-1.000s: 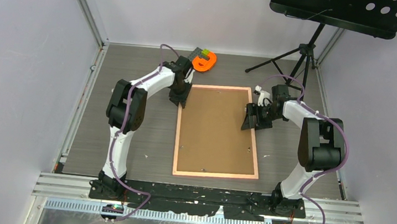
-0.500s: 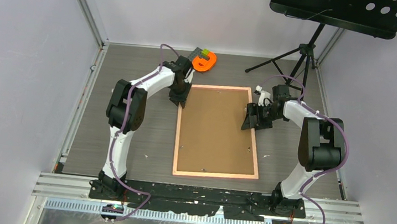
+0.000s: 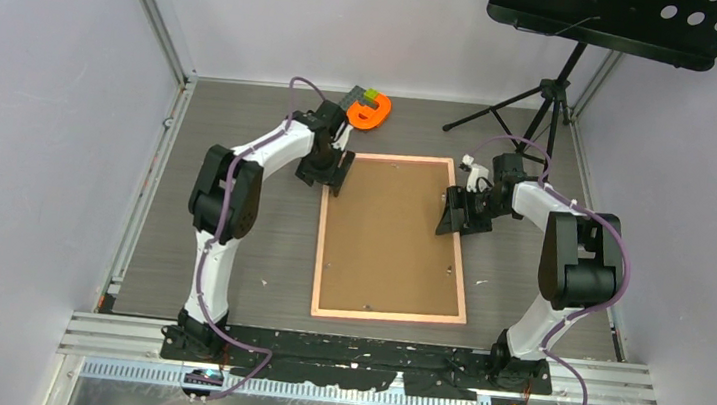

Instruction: Put the photo into the frame

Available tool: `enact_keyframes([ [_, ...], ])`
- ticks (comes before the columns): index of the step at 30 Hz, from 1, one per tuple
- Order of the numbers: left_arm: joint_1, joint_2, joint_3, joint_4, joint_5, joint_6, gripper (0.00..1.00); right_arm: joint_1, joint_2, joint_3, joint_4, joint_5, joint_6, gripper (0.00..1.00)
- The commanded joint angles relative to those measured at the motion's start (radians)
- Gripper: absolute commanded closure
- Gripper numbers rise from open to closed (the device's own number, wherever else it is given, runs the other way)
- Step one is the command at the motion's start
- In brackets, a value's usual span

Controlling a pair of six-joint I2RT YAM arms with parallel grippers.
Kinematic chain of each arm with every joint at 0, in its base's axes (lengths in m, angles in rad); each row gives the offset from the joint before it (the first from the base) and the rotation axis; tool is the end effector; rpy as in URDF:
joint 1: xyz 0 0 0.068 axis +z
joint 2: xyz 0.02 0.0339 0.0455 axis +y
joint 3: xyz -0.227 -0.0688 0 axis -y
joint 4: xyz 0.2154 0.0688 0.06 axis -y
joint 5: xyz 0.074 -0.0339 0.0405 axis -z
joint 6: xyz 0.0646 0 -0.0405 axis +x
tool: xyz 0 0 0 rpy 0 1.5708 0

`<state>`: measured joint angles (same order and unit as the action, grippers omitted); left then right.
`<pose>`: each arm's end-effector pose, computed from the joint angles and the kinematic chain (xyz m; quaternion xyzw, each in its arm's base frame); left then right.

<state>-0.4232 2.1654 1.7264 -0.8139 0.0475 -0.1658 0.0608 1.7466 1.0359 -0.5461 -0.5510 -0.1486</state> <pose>0.3734 -0.1716 0.1327 0.1304 0.9785 -0.0684 0.1446 0.2993 0.0521 0.1192 -0.1416 0.9408 0.2618 0.1621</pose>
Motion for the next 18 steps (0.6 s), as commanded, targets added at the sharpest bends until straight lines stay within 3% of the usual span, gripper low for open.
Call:
enact_keyframes([
  [1, 0.003, -0.146, -0.058, 0.026, -0.020, 0.039, 0.25, 0.004, 0.020, 0.000, -0.003, -0.026, -0.012, 0.25],
  [9, -0.005, -0.369, -0.326, 0.039, 0.091, 0.103, 0.20, -0.001, 0.022, 0.002, -0.002, -0.016, -0.019, 0.25],
  [18, -0.096, -0.610, -0.598, 0.081, 0.144, 0.222, 0.17, -0.001, -0.016, -0.009, 0.013, 0.015, -0.033, 0.23],
])
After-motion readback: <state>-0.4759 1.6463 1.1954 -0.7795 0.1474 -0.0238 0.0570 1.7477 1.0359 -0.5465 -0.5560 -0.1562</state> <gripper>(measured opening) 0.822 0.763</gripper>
